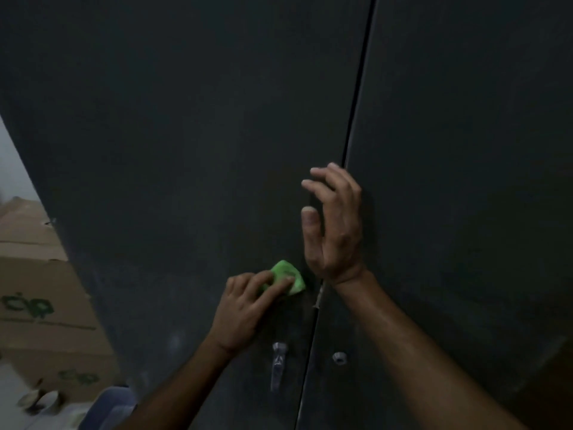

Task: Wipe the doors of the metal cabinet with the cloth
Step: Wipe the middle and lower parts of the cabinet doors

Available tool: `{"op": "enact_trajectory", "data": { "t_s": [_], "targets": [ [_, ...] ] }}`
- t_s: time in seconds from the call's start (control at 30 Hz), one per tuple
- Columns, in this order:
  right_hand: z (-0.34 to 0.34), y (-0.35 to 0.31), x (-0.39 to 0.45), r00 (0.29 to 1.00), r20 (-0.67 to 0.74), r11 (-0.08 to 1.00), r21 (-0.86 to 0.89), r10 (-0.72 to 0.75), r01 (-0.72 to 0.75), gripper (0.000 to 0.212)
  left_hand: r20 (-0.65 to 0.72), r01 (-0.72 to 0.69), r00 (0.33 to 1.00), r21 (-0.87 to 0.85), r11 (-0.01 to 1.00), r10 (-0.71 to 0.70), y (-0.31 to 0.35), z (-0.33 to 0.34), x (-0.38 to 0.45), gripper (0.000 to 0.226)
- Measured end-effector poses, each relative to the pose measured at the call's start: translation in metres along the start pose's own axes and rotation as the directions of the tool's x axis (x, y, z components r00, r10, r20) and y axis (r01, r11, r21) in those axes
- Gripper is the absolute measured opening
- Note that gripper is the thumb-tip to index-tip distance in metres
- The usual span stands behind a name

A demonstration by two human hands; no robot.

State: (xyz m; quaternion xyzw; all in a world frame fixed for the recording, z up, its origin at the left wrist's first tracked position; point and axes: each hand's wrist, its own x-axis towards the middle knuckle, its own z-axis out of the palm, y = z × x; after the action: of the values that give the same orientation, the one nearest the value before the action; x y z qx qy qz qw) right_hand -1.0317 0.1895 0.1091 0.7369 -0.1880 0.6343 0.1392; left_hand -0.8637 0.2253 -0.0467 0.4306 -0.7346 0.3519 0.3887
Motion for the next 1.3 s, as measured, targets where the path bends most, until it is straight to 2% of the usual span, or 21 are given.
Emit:
{"op": "enact_trajectory", "data": {
  "t_s": [0.1, 0.17, 0.2, 0.27, 0.3, 0.33, 0.4, 0.47, 0.53, 0.63, 0.7, 0.73, 0.83, 0.9, 0.93, 1.0, 1.07, 1.1, 1.13, 1.2, 1.3],
  "targets": [
    [-0.001, 0.003, -0.023, 0.999, 0.005, 0.997, -0.048, -0.052, 0.052, 0.033, -0.072, 0.113, 0.991, 0.000, 0.994, -0.112, -0.011, -0.003, -0.022, 0.042],
    [0.001, 0.003, -0.042, 0.998, 0.004, 0.995, -0.075, -0.065, 0.065, 0.031, -0.189, 0.194, 0.963, -0.017, 0.981, -0.194, -0.009, 0.001, -0.005, 0.040],
    [0.002, 0.003, -0.050, 0.998, -0.002, 0.994, -0.086, -0.066, 0.066, 0.030, -0.266, 0.281, 0.921, -0.057, 0.958, -0.285, -0.005, 0.005, 0.009, 0.040],
    [0.002, 0.007, -0.063, 0.996, -0.031, 0.990, -0.116, -0.079, 0.075, 0.029, -0.385, 0.443, 0.779, -0.221, 0.869, -0.495, 0.007, 0.013, 0.041, 0.039],
    [0.002, 0.009, -0.069, 0.995, -0.047, 0.988, -0.135, -0.088, 0.081, 0.028, -0.405, 0.444, 0.759, -0.251, 0.860, -0.510, 0.014, 0.017, 0.049, 0.040],
    [0.002, 0.011, -0.075, 0.994, -0.058, 0.985, -0.152, -0.097, 0.087, 0.029, -0.398, 0.394, 0.801, -0.211, 0.895, -0.447, 0.022, 0.023, 0.046, 0.041],
    [0.000, 0.016, -0.089, 0.992, -0.058, 0.976, -0.194, -0.110, 0.097, 0.029, -0.299, 0.171, 0.937, -0.060, 0.983, -0.181, 0.030, 0.035, 0.009, 0.046],
    [-0.002, 0.020, -0.109, 0.993, -0.028, 0.962, -0.253, -0.111, 0.100, 0.031, -0.229, 0.001, 0.974, 0.023, 1.000, 0.004, 0.012, 0.035, -0.037, 0.047],
    [-0.004, 0.023, -0.133, 0.994, 0.007, 0.944, -0.312, -0.111, 0.108, 0.034, -0.270, 0.023, 0.963, 0.063, 0.998, -0.005, -0.014, 0.028, -0.056, 0.043],
    [-0.001, 0.027, -0.167, 0.993, 0.003, 0.923, -0.368, -0.118, 0.111, 0.039, -0.419, 0.235, 0.877, -0.051, 0.971, -0.235, -0.027, 0.018, -0.022, 0.040],
    [0.002, 0.029, -0.185, 0.994, -0.015, 0.925, -0.366, -0.110, 0.097, 0.044, -0.432, 0.289, 0.847, -0.113, 0.950, -0.309, -0.004, 0.021, 0.006, 0.041],
    [0.004, 0.029, -0.191, 0.995, -0.030, 0.933, -0.351, -0.100, 0.083, 0.046, -0.404, 0.249, 0.874, -0.104, 0.963, -0.270, 0.011, 0.026, 0.012, 0.042],
    [0.004, 0.029, -0.203, 0.996, -0.074, 0.952, -0.304, -0.056, 0.030, 0.050, -0.248, -0.059, 0.967, 0.029, 0.998, 0.064, 0.029, 0.043, -0.022, 0.046],
    [0.002, 0.029, -0.207, 0.993, -0.098, 0.958, -0.287, -0.059, 0.029, 0.049, -0.186, -0.208, 0.955, 0.125, 0.970, 0.229, 0.008, 0.044, -0.059, 0.045],
    [0.003, 0.028, -0.209, 0.992, -0.104, 0.959, -0.282, -0.068, 0.036, 0.048, -0.190, -0.230, 0.946, 0.172, 0.958, 0.261, -0.005, 0.039, -0.069, 0.044],
    [0.004, 0.028, -0.212, 0.989, -0.127, 0.961, -0.273, -0.079, 0.042, 0.047, -0.279, -0.133, 0.942, 0.206, 0.969, 0.189, -0.020, 0.027, -0.059, 0.041],
    [0.006, 0.028, -0.213, 0.985, -0.155, 0.967, -0.254, -0.072, 0.031, 0.048, -0.382, 0.089, 0.923, 0.112, 0.990, -0.040, -0.013, 0.017, -0.023, 0.039],
    [0.007, 0.028, -0.213, 0.984, -0.162, 0.968, -0.249, -0.068, 0.026, 0.049, -0.373, 0.156, 0.920, 0.065, 0.986, -0.121, 0.000, 0.016, -0.007, 0.040],
    [0.007, 0.028, -0.213, 0.984, -0.165, 0.969, -0.245, -0.064, 0.022, 0.050, -0.343, 0.155, 0.930, 0.045, 0.987, -0.130, 0.016, 0.020, 0.002, 0.042],
    [0.007, 0.029, -0.212, 0.984, -0.163, 0.968, -0.250, -0.065, 0.022, 0.051, -0.265, -0.014, 0.964, 0.075, 0.997, 0.033, 0.039, 0.036, -0.005, 0.045],
    [0.010, 0.031, -0.214, 0.984, -0.165, 0.964, -0.265, -0.073, 0.027, 0.051, -0.174, -0.233, 0.951, 0.142, 0.962, 0.256, 0.020, 0.041, -0.049, 0.045]
  ]
}}
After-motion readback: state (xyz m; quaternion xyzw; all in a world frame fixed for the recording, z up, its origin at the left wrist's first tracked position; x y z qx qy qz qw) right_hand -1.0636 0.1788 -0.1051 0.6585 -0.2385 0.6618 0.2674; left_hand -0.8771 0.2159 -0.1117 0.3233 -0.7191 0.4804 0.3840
